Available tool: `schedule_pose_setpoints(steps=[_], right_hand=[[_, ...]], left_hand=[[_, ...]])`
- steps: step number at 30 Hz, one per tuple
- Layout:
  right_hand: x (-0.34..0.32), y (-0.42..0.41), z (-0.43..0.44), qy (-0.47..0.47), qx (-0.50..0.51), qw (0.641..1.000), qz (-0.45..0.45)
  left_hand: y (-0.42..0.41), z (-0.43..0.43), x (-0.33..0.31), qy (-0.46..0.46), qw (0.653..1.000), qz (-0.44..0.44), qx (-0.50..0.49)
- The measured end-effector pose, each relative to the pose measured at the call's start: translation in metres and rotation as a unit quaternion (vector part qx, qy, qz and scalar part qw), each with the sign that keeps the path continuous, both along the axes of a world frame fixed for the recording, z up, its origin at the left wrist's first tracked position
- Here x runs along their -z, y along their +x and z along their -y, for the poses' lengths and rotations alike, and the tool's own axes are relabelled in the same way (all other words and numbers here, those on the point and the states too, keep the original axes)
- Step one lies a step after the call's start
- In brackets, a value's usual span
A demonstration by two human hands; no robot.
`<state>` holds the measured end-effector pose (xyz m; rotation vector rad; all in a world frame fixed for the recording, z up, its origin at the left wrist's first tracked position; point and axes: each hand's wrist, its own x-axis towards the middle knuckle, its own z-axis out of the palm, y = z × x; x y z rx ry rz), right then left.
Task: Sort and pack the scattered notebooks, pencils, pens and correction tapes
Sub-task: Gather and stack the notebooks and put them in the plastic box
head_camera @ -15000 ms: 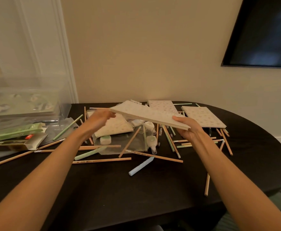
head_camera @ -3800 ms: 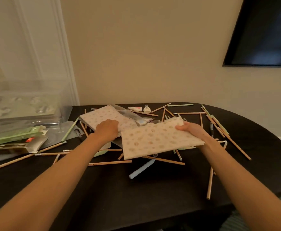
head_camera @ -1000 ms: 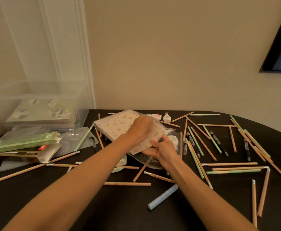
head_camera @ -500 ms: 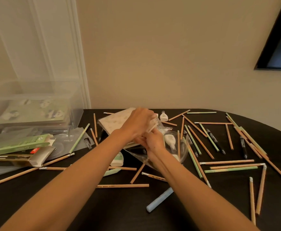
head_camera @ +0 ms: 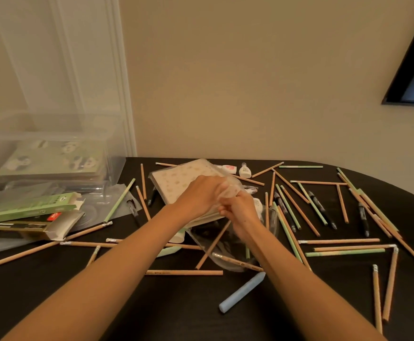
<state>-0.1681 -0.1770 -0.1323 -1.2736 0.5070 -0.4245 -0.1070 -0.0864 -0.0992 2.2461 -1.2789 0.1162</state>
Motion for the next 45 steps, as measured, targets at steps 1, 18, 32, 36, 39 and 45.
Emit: schedule_pose_setpoints(steps=[1, 18, 32, 36, 39, 45], right_hand=[[0.000, 0.000, -0.001, 0.027, 0.006, 1.000, 0.013], [0.005, 0.012, -0.011, -0.036, -0.011, 0.999, -0.028], [0.001, 0.007, -0.002, 0.133, -0.008, 0.991, 0.020], [-0.007, 0.021, -0.007, 0.145, -0.004, 0.989, 0.016], [-0.009, 0.027, -0.010, 0.153, 0.026, 0.988, 0.016], [0.003, 0.031, -0.010, 0.193, 0.003, 0.981, 0.033]], left_hand=[[0.000, 0.000, 0.001, -0.018, 1.000, -0.012, 0.002], [0.005, 0.001, 0.001, -0.079, 0.991, -0.111, 0.003], [0.003, -0.006, 0.013, 0.090, 0.989, 0.020, -0.113], [0.006, -0.006, 0.005, 0.063, 0.993, -0.030, -0.098], [0.006, -0.009, 0.003, 0.044, 0.994, -0.046, -0.092], [0.012, -0.020, -0.002, 0.084, 0.994, -0.056, -0.038]])
